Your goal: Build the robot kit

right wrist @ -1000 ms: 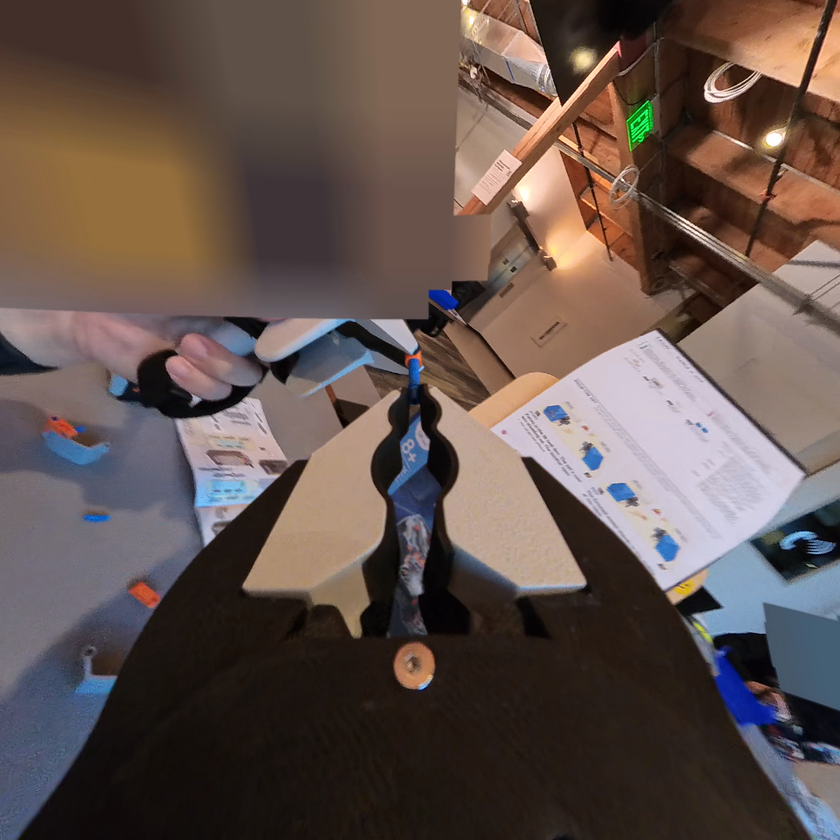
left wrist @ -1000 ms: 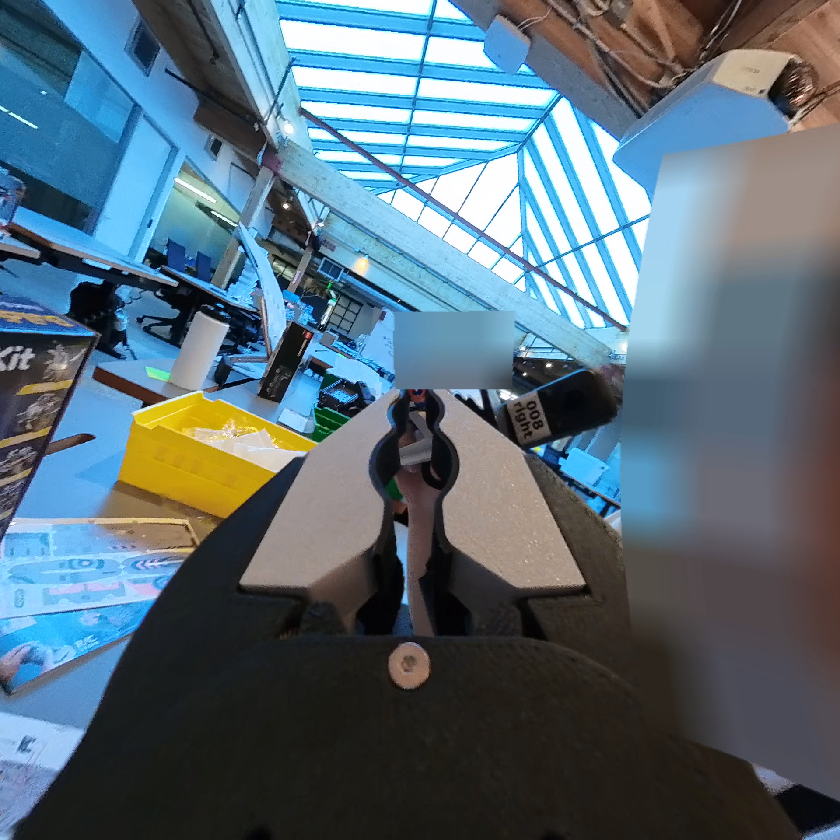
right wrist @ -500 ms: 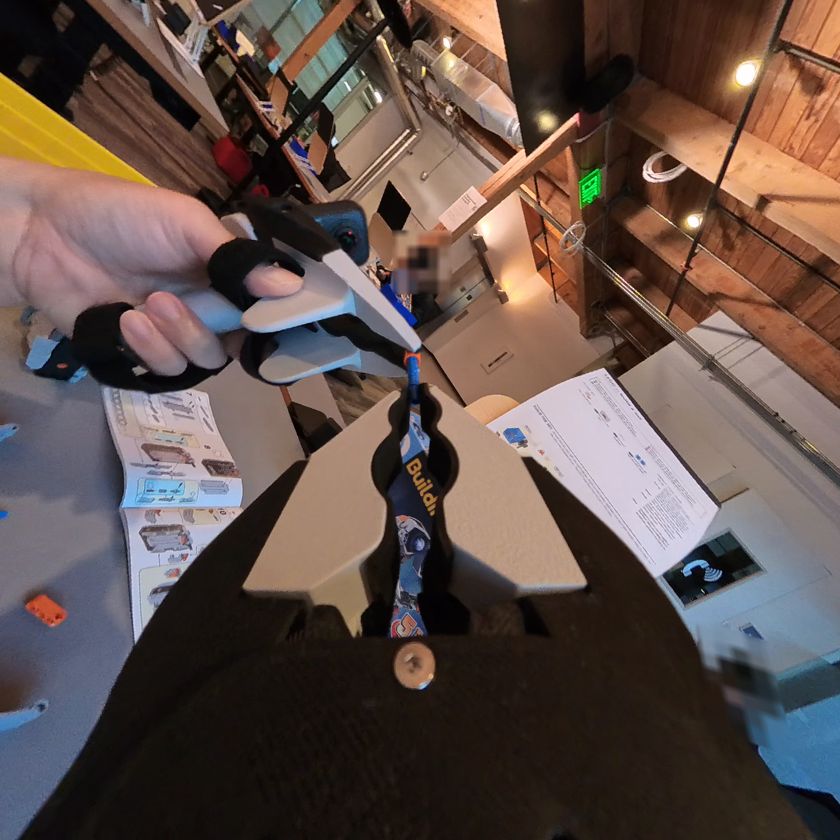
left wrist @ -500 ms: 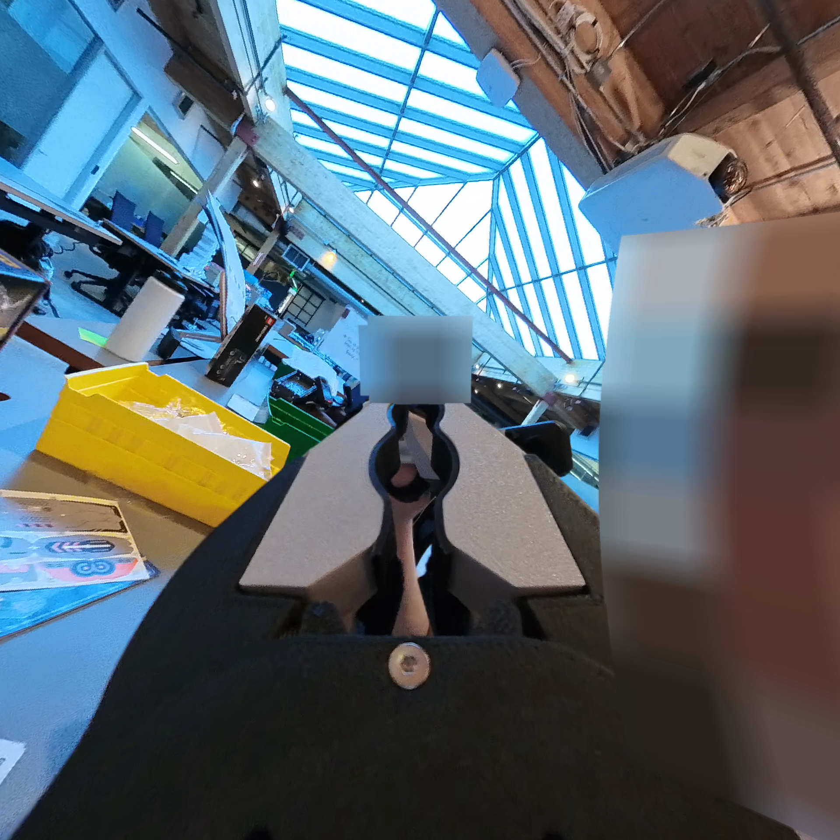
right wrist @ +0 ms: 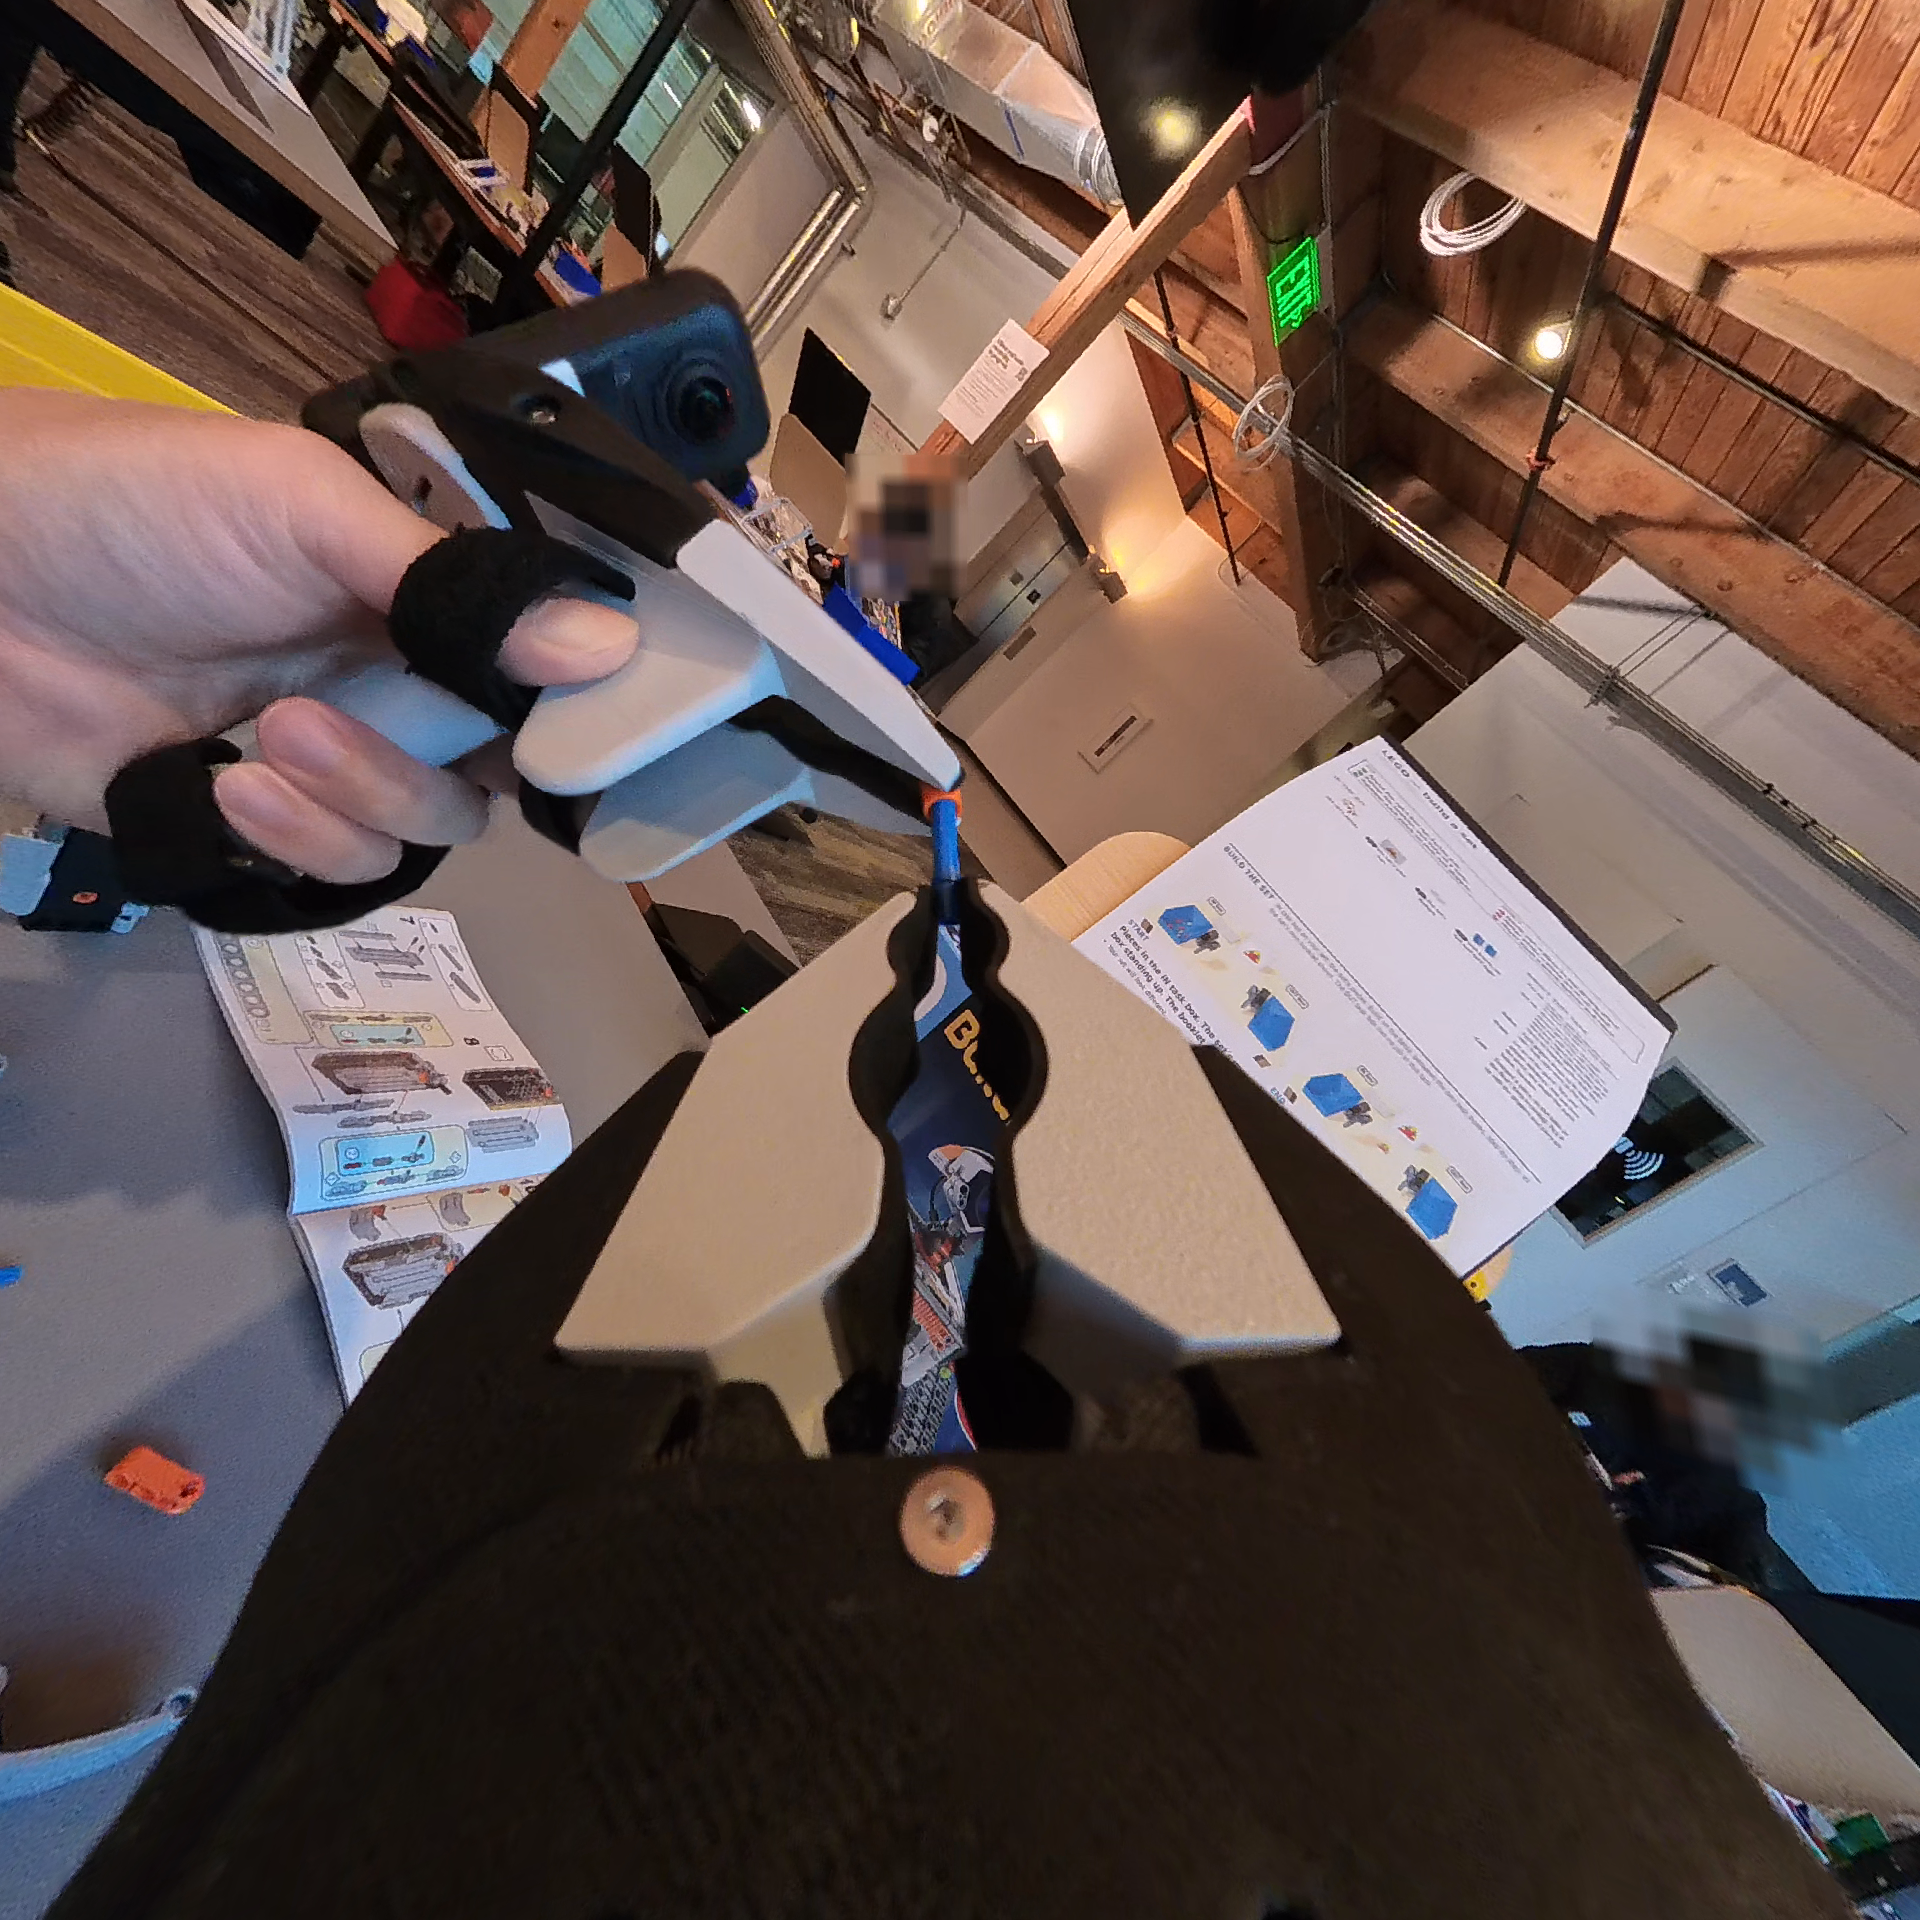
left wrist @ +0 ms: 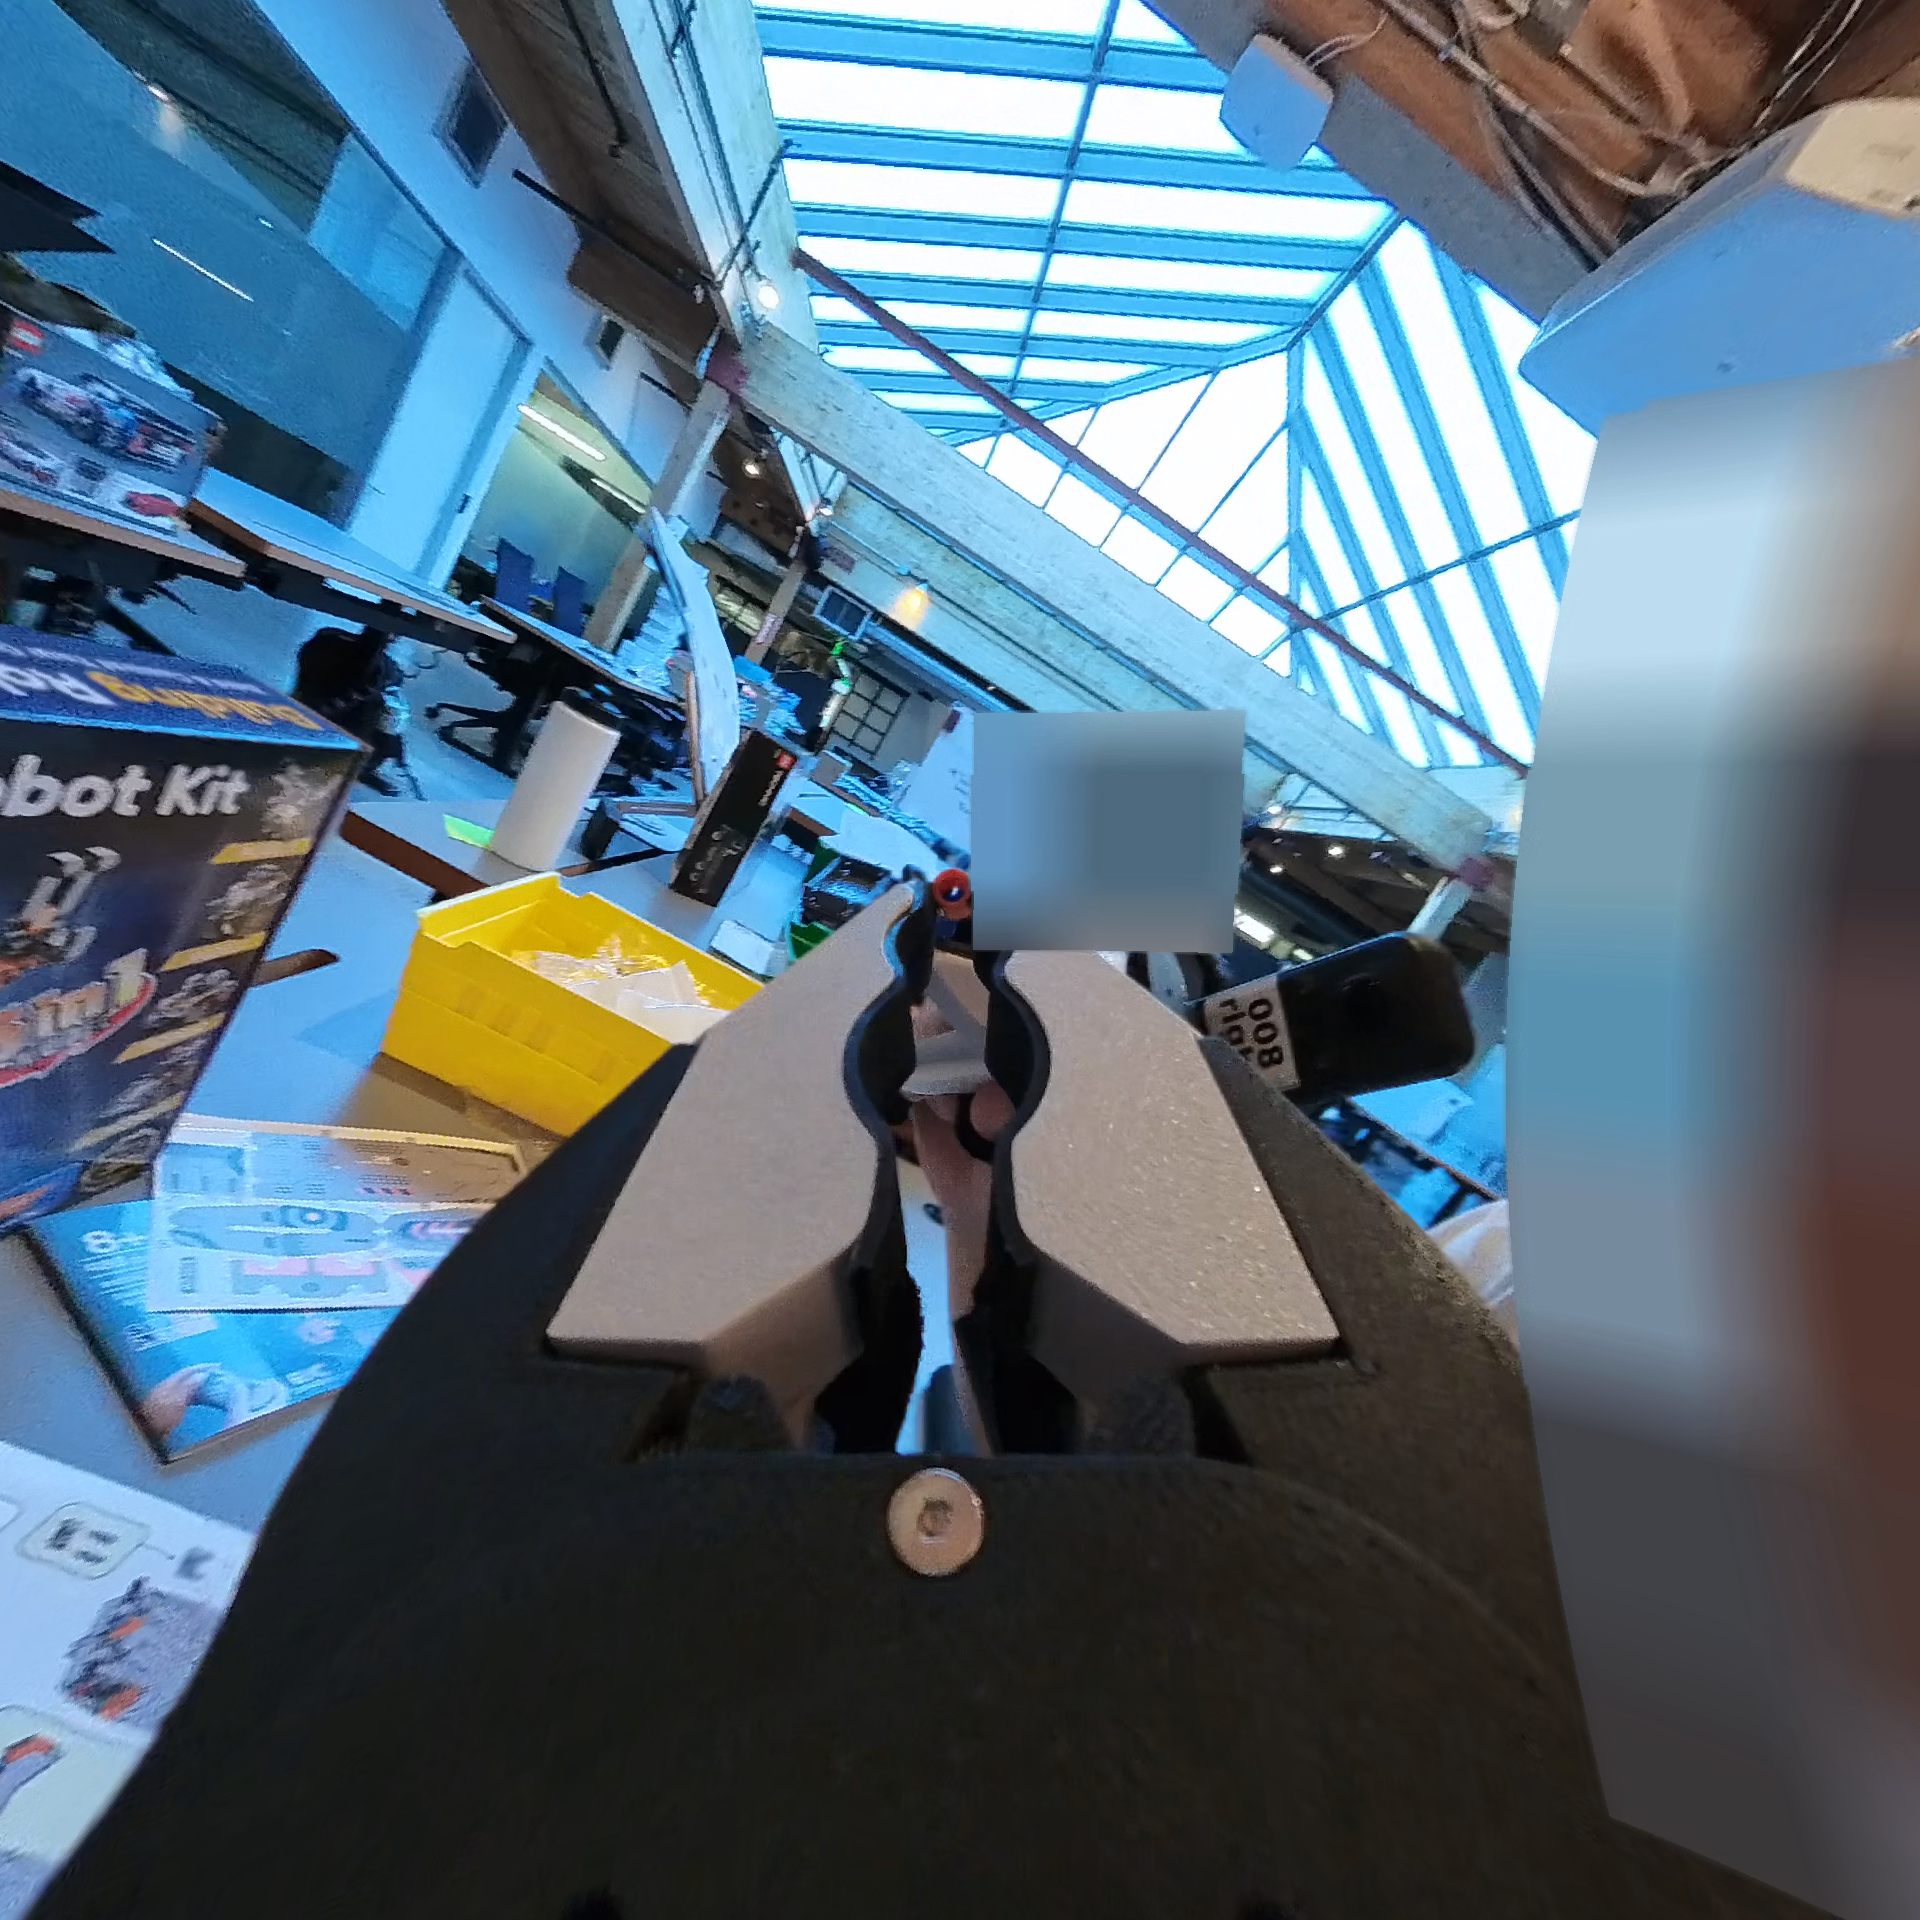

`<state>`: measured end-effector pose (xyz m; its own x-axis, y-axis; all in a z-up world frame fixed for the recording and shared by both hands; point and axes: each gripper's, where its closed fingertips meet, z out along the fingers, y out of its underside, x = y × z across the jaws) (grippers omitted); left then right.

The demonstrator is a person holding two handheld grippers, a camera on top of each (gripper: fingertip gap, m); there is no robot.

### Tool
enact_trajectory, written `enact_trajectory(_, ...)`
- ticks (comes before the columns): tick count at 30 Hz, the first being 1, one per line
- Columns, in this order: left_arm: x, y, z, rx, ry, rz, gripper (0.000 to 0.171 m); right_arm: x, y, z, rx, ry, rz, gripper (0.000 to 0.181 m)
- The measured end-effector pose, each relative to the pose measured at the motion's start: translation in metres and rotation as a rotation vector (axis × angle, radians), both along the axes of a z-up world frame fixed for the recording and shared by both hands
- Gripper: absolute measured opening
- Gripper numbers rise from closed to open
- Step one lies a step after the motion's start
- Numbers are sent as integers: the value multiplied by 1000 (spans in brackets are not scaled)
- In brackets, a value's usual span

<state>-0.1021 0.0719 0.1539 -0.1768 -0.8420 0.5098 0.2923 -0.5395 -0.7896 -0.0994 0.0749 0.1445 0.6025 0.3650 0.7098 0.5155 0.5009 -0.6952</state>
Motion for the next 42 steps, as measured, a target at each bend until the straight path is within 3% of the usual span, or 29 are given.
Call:
enact_trajectory(1,0,0,0,18,14,17,5,0,0,0,-3,-2,-2,2)
enact_trajectory(13,-1,8,-3,147,141,221,5,-1,5,-4,-77,71,-19,2)
enact_trajectory(17,-1,9,-5,119,132,189,5,-2,5,-5,-114,105,-2,2)
enact_trajectory(22,-4,5,-6,21,95,42,5,-4,2,-6,-71,61,54,2)
enact_trajectory(42,-5,29,-36,-51,177,35,5,-4,26,-36,-204,17,-17,2)
